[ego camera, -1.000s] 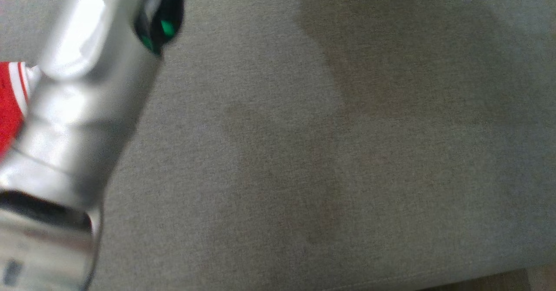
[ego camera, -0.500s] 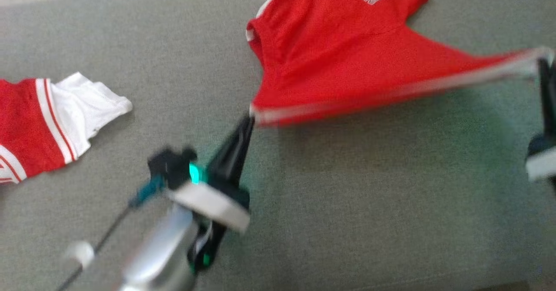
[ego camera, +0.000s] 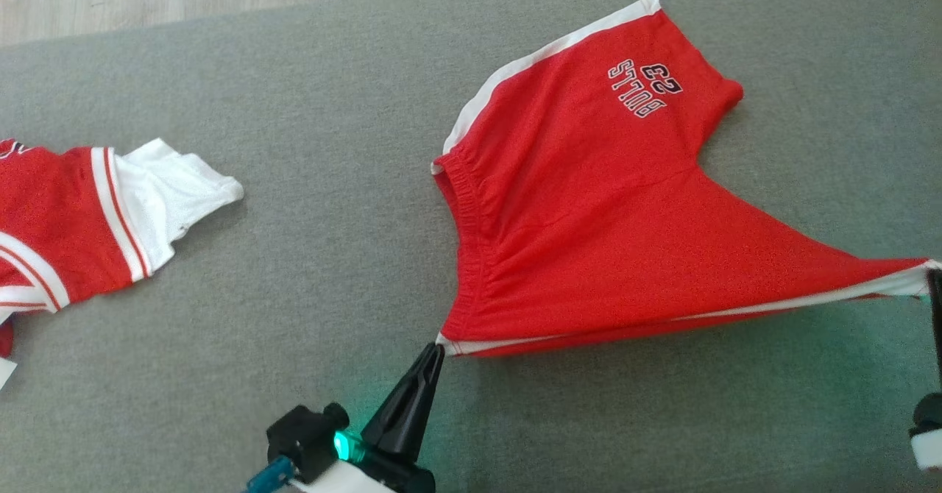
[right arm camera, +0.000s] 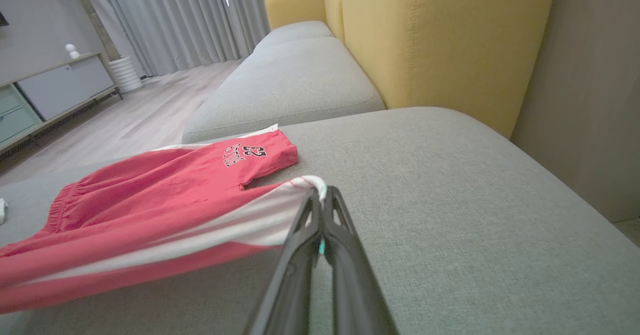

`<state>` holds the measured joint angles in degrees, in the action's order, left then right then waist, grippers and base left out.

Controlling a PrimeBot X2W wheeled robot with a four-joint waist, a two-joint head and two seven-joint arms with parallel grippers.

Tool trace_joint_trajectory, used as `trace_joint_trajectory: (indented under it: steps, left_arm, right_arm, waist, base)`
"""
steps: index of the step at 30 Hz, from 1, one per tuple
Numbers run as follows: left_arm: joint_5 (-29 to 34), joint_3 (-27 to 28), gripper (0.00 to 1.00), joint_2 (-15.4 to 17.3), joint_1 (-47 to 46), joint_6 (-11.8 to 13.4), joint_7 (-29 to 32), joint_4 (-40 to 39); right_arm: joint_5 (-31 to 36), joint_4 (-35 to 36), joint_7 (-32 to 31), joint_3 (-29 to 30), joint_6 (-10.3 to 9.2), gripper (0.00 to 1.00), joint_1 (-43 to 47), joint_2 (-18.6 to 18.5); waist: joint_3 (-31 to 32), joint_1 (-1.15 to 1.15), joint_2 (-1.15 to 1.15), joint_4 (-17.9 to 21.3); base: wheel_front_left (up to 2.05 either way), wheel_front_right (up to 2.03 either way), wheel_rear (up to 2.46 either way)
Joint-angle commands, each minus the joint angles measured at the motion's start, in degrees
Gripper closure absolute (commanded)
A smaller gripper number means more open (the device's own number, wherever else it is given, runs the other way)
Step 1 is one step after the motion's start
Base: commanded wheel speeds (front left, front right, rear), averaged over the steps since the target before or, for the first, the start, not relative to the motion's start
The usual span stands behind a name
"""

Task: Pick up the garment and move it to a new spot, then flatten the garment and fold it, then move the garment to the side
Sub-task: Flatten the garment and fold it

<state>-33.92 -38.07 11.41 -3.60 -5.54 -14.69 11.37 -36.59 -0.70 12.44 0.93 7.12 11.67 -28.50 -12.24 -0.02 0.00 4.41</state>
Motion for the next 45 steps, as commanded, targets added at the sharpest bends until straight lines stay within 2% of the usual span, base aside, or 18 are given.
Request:
trace_joint_trajectory:
  steps: [1, 7, 15, 26, 31, 40, 41, 42, 43, 44, 45]
  left_arm:
    - [-0.64, 3.23, 1.00, 0.42, -1.45, 0.47, -0.30, -1.89]
    - [-2.38, 2.76, 1.00, -2.30, -7.00, -0.53, 0.48, -2.19]
    - [-6.85, 3.05, 1.00, -5.95, -18.57, -1.31, 4.62, 1.47]
    - [-10.97, 4.00, 1.00, -7.87, -32.45, -1.15, 6.80, 9.13]
    - [-11.11, 3.64, 1.00, -8.21, -35.52, 0.07, 6.18, 12.01]
    - [-12.97, 1.36, 1.00, -8.49, -39.71, 0.03, 3.63, 14.62]
    - [-13.43, 0.98, 1.00, -8.50, -40.11, 0.11, 3.26, 14.83]
    - [-13.84, 0.54, 0.79, -8.50, -40.47, 0.22, 2.92, 15.09]
    - [-14.22, 0.10, 0.57, -8.51, -40.80, 0.35, 2.61, 15.38]
    - [-14.58, -0.31, 0.13, -8.51, -41.08, 0.47, 2.32, 15.70]
    - [-14.88, -0.67, 0.00, -8.51, -41.27, 0.66, 2.00, 16.07]
  right_arm:
    - [0.87, 2.13, -0.48, 1.75, 0.36, 1.00, -1.07, -1.76]
    - [4.91, 2.81, -4.45, 4.31, 0.36, 1.00, -5.74, -0.28]
    - [6.82, -1.63, -8.28, 2.80, 0.36, 1.00, -18.09, -2.39]
    - [4.64, -17.21, -9.47, -8.86, 0.36, 1.00, -41.99, -4.60]
    - [3.28, -23.77, -8.83, -14.73, 0.36, 1.00, -50.21, -6.18]
    - [1.53, -33.68, -7.86, -24.04, 0.36, 1.00, -61.85, -7.40]
    - [1.29, -34.65, -7.53, -24.91, 0.36, 0.85, -62.87, -7.24]
    - [1.05, -35.62, -7.10, -25.70, 0.36, 0.60, -63.78, -7.02]
    - [0.98, -36.38, -6.35, -26.54, 0.36, 0.00, -64.63, -6.81]
    - [1.20, -36.84, -4.79, -27.41, 0.36, 0.00, -65.34, -6.68]
    - [1.22, -37.29, -3.00, -28.20, 0.36, 0.00, -65.70, -6.49]
  waist:
    - [-0.25, 0.02, 0.00, -0.26]
    - [-1.77, 0.02, 0.00, -2.30]
    - [-6.48, 0.02, 0.00, -4.56]
    - [-12.87, 0.02, 0.00, -6.90]
    - [-14.99, 0.02, 0.00, -8.34]
    - [-18.14, 0.02, 0.00, -10.80]
    - [-18.30, 0.02, 0.00, -10.89]
    - [-18.41, 0.02, 0.00, -10.97]
    - [-18.49, 0.02, 0.00, -11.01]
    - [-18.49, 0.02, 0.00, -11.02]
    - [-18.36, 0.02, 0.00, -11.03]
  base:
    - [0.00, 0.00, 0.00]
    - [0.00, 0.00, 0.00]
    - [0.00, 0.00, 0.00]
    - [0.00, 0.00, 0.00]
    - [0.00, 0.00, 0.00]
    - [0.00, 0.00, 0.00]
    - [0.00, 0.00, 0.00]
    - [0.00, 0.00, 0.00]
    - [0.00, 0.00, 0.00]
    - [0.00, 0.00, 0.00]
    - [0.00, 0.00, 0.00]
